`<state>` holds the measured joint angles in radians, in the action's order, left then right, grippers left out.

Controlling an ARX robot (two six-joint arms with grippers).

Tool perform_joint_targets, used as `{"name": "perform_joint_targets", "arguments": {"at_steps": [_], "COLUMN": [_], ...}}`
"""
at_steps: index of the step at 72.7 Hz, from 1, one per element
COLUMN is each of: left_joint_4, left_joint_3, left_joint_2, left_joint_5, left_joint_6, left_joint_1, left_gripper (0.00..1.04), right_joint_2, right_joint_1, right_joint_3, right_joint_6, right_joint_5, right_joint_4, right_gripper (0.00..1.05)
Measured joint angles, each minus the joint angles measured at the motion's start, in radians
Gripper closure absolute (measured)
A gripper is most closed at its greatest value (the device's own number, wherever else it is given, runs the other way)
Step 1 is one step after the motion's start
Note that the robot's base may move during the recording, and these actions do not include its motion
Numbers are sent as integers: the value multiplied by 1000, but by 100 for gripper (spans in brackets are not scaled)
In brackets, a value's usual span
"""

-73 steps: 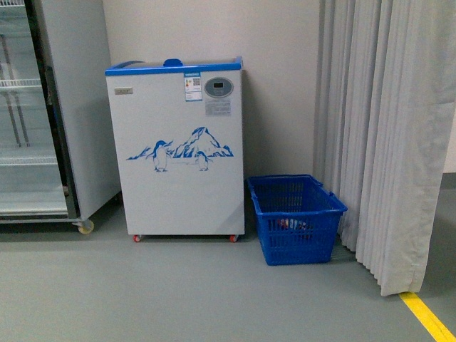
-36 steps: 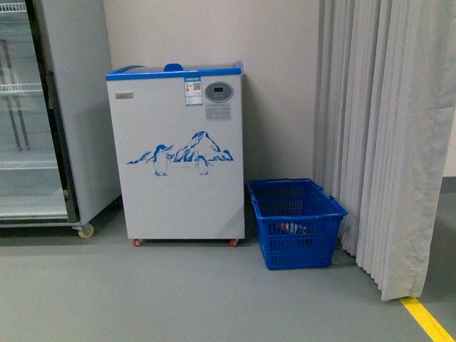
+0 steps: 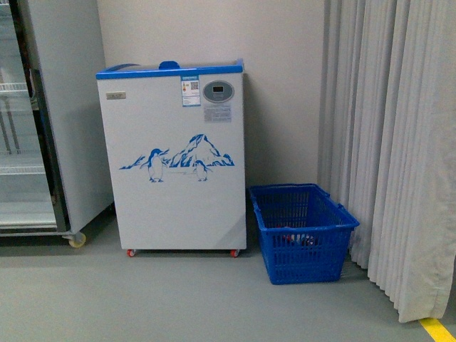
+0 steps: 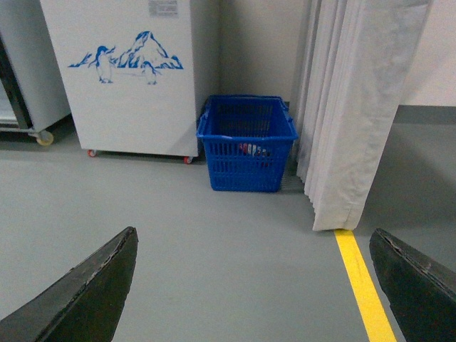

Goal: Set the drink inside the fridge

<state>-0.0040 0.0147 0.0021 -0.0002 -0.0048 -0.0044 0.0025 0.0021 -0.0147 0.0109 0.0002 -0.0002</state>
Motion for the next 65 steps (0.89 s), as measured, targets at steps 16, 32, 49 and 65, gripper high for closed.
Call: {"name": "perform_joint_targets", "arguments": {"at_steps": [16,32,49,65], "left_joint_4": [0,0,0,0], "left_joint_3": [0,0,0,0], "left_joint_2": [0,0,0,0], "left_joint_5": [0,0,-1,0], "left_joint_6": [0,0,0,0], "left_joint_1": [0,0,0,0], "left_gripper": [8,8,8,8], "right_joint_2": [0,0,0,0], "right_joint_1": [0,0,0,0], "right_joint_3": [0,0,0,0], "right_joint_6": [0,0,0,0], "right_joint_5": [0,-1,-1,-1], "right_joint_4": [0,0,0,0], "right_gripper": [7,7,7,7]}}
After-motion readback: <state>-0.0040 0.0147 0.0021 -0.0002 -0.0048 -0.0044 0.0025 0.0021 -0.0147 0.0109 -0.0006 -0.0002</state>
